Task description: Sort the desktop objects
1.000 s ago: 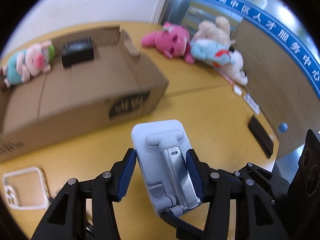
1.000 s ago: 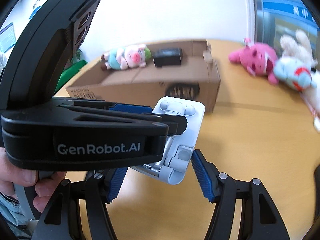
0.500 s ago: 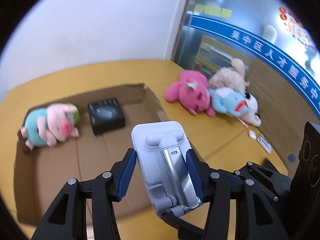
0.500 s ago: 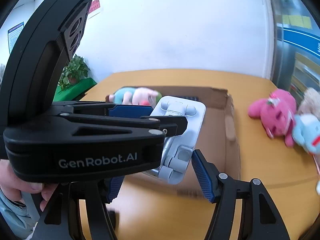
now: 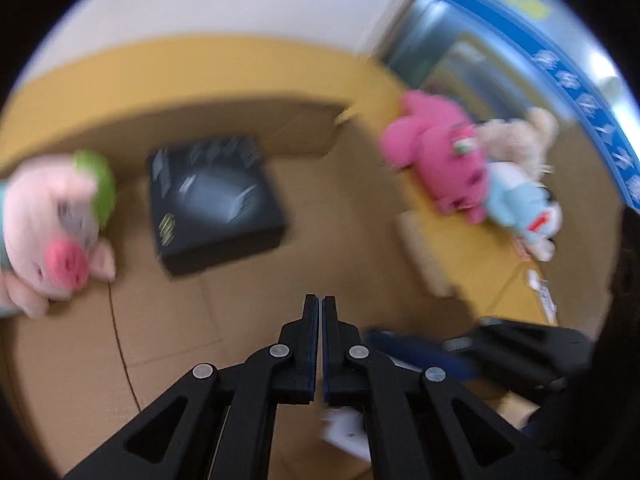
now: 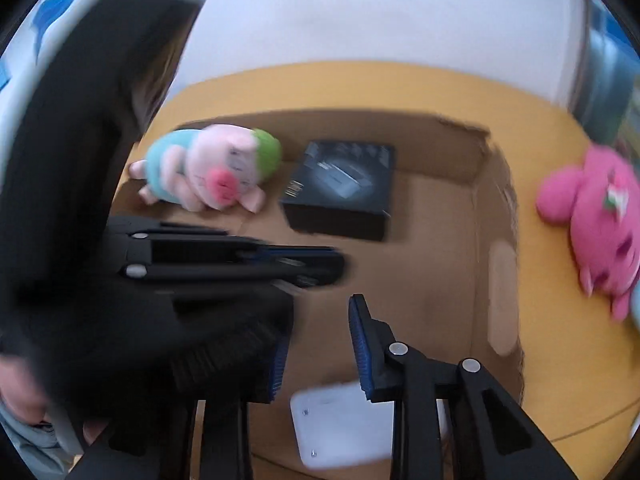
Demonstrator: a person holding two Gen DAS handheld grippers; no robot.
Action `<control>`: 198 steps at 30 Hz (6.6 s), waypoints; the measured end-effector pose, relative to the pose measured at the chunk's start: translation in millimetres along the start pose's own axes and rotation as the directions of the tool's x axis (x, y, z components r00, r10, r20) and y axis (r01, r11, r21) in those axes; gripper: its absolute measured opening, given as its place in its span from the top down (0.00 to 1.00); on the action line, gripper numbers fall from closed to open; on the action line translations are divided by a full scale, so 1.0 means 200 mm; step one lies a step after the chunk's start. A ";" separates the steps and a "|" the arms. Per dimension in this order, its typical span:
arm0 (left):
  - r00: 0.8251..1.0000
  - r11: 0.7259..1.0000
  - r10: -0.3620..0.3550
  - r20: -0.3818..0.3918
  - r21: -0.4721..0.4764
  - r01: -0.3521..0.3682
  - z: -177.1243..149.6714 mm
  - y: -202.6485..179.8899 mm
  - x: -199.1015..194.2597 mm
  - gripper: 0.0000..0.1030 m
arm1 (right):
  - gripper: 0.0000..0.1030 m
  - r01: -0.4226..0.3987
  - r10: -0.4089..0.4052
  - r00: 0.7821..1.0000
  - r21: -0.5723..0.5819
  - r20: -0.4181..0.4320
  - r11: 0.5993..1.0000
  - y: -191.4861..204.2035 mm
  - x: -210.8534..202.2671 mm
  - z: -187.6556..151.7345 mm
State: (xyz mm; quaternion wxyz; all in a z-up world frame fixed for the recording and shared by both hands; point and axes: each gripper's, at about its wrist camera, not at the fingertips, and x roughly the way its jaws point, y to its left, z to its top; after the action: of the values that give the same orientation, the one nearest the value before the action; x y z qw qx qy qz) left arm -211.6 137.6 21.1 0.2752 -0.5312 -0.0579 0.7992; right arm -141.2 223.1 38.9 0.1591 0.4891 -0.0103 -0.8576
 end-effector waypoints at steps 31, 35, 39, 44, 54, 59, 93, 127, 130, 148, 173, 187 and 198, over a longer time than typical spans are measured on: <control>0.911 0.960 -0.069 -0.407 0.221 0.172 -0.17 -0.15 0.28 0.47 | 0.00 0.045 -0.071 0.881 -0.067 -0.467 0.997 -0.15 0.16 -0.23; 0.903 0.958 -0.097 -0.419 0.207 0.199 -0.16 -0.11 0.27 0.50 | 0.00 0.019 -0.047 0.894 -0.067 -0.445 0.998 -0.08 0.17 -0.23; 0.912 0.971 -0.059 -0.405 0.189 0.146 -0.15 -0.02 0.23 0.48 | 0.00 -0.015 0.001 0.924 -0.033 -0.381 0.999 -0.10 0.12 -0.20; 0.912 0.975 -0.038 -0.408 0.184 0.123 -0.17 0.09 0.18 0.50 | 0.00 -0.048 0.102 0.894 0.133 -0.436 0.990 -0.28 0.05 -0.15; 0.911 0.978 -0.116 -0.395 0.113 0.173 -0.15 0.16 0.17 0.51 | 0.00 0.060 0.058 0.846 0.203 -0.530 0.977 -0.30 0.12 -0.19; 0.911 0.978 -0.158 -0.381 0.068 0.198 -0.13 0.23 0.17 0.51 | 0.00 0.117 0.049 0.826 0.255 -0.561 0.960 -0.27 0.16 -0.16; 0.953 0.992 -0.119 -0.279 0.009 0.127 -0.22 0.37 -0.07 0.50 | 0.33 0.190 -0.197 0.852 -0.063 -0.486 0.980 -0.04 0.16 -0.11; 1.000 0.976 -0.027 -0.011 -0.216 0.024 -1.41 0.15 -0.65 0.48 | 0.06 -0.222 0.211 0.967 -0.071 -0.140 0.972 0.46 -0.38 -1.25; 0.997 0.970 -0.072 -0.035 -0.237 0.062 -1.47 0.13 -0.59 0.48 | 0.07 -0.214 0.198 0.970 -0.114 -0.139 0.970 0.55 -0.35 -1.33; 0.983 0.960 -0.175 -0.055 -0.233 0.158 -1.55 0.02 -0.43 0.90 | 0.68 -0.068 0.058 0.997 -0.204 -0.055 0.976 0.70 -0.27 -1.48; 0.977 0.988 -0.156 0.143 0.045 0.151 -1.15 -0.25 -0.87 0.93 | 0.73 -0.104 0.142 0.963 -0.169 0.231 0.980 0.68 -0.75 -1.12; 0.966 0.987 -0.137 0.219 0.114 0.114 -0.53 0.02 -1.14 0.93 | 0.73 -0.187 0.232 0.938 -0.190 0.257 0.964 0.80 -0.66 -0.25; 0.993 0.989 -0.111 0.031 -0.097 0.114 -0.35 0.64 -0.69 0.93 | 0.74 -0.304 0.302 0.952 -0.053 -0.041 0.951 0.85 0.15 0.06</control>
State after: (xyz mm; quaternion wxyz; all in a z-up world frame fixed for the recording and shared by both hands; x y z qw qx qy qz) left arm -159.8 -53.9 53.9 0.2927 -0.5299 -0.1305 0.7852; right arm -121.0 50.6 49.8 0.3032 0.4905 -0.0573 -0.8150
